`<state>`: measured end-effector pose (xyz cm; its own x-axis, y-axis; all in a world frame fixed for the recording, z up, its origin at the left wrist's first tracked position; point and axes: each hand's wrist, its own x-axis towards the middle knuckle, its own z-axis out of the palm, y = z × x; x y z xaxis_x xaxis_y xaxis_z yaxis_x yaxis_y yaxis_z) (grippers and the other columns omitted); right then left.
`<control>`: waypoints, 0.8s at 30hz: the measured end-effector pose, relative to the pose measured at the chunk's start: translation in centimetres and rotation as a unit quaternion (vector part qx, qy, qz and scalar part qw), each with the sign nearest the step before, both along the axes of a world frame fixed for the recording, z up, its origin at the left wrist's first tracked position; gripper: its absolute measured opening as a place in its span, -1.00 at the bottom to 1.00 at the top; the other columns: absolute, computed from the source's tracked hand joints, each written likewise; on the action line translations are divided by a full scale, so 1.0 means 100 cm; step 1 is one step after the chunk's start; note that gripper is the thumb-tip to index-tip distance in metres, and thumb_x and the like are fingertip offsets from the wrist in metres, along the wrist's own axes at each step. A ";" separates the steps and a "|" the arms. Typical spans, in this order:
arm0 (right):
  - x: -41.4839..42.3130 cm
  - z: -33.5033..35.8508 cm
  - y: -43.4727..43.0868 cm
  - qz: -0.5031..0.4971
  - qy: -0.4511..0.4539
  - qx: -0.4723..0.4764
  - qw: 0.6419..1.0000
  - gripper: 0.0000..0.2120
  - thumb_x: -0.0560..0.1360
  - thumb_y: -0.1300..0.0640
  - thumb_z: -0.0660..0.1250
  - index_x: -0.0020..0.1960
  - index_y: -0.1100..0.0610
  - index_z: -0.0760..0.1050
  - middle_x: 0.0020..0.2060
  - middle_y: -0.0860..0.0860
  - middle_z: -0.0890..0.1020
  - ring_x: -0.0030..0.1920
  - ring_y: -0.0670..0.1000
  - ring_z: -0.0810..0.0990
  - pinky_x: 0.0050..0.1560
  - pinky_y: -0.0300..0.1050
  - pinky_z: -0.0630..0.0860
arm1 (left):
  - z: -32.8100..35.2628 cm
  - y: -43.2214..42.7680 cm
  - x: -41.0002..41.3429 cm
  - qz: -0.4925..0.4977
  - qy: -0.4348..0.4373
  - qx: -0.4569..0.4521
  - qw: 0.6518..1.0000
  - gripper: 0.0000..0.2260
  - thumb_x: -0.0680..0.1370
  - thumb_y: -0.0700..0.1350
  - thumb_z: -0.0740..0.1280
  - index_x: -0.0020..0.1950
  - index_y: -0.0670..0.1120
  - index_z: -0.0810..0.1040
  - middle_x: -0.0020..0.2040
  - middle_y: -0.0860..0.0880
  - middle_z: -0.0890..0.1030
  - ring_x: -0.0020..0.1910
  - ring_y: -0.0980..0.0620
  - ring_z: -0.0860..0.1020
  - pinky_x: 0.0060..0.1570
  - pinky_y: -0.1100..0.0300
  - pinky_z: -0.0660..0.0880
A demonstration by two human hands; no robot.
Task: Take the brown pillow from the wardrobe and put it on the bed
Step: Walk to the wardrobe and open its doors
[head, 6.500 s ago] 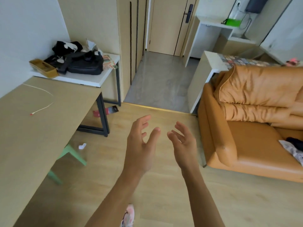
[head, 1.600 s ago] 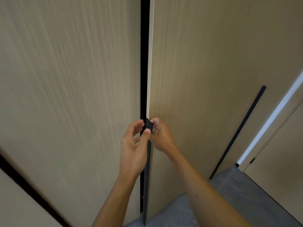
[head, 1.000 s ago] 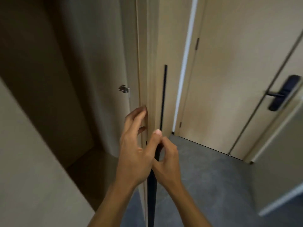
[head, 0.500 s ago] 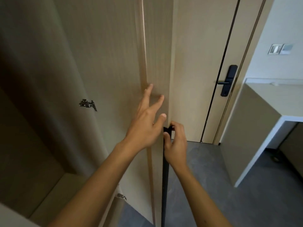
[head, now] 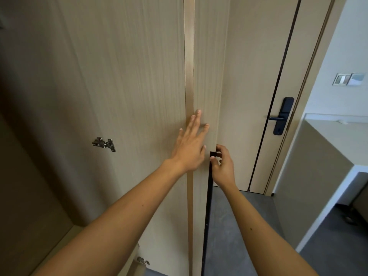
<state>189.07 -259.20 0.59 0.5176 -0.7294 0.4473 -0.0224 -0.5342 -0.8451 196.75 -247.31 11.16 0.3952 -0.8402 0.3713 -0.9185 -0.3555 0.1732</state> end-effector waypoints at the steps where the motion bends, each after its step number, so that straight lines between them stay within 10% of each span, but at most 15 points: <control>1: 0.003 0.000 -0.006 0.005 0.002 0.005 1.000 -0.61 0.67 0.34 0.29 0.49 0.27 0.42 0.33 0.15 0.56 0.33 0.19 0.58 0.31 0.04 0.51 | 0.000 -0.004 0.004 0.006 -0.015 0.007 1.000 -0.39 0.70 -0.13 0.21 0.71 -0.07 0.04 0.69 -0.07 -0.38 0.68 -0.07 -0.29 0.63 -0.27 -0.04; 15: 0.030 -0.028 -0.028 0.049 -0.027 0.003 0.998 -0.30 0.65 0.30 0.34 0.70 0.16 0.12 0.65 0.00 0.25 0.65 0.01 0.23 0.63 0.01 0.23 | 0.000 -0.041 0.036 0.057 -0.113 0.056 0.990 -0.41 0.67 -0.12 0.23 0.69 -0.09 0.13 0.70 -0.10 -0.33 0.70 -0.08 -0.23 0.61 -0.30 0.03; 20: 0.037 -0.052 -0.018 0.043 0.048 -0.079 0.995 -0.13 0.58 0.37 0.34 0.74 0.11 -0.05 0.74 0.02 -0.02 0.57 -0.47 -0.08 0.29 -0.56 0.30 | 0.002 -0.055 0.047 0.084 -0.103 0.102 0.986 -0.37 0.68 -0.09 0.21 0.71 -0.10 0.02 0.71 -0.10 -0.29 0.70 -0.11 -0.24 0.63 -0.26 -0.03; 24: 0.042 -0.056 -0.012 0.065 0.121 -0.124 0.983 -0.06 0.58 0.35 0.34 0.73 0.06 -0.17 0.74 -0.02 -0.14 0.71 0.01 0.09 0.13 -0.08 0.64 | 0.003 -0.059 0.058 0.106 -0.105 0.134 0.980 -0.35 0.70 -0.05 0.19 0.72 -0.10 -0.03 0.71 -0.07 -0.29 0.69 -0.13 -0.25 0.63 -0.25 -0.04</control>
<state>193.27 -260.43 -5.01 0.7122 -0.5339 0.4558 -0.1245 -0.7351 -0.6664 202.51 -253.20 11.47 0.5102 -0.8259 0.2399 -0.8245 -0.5491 -0.1366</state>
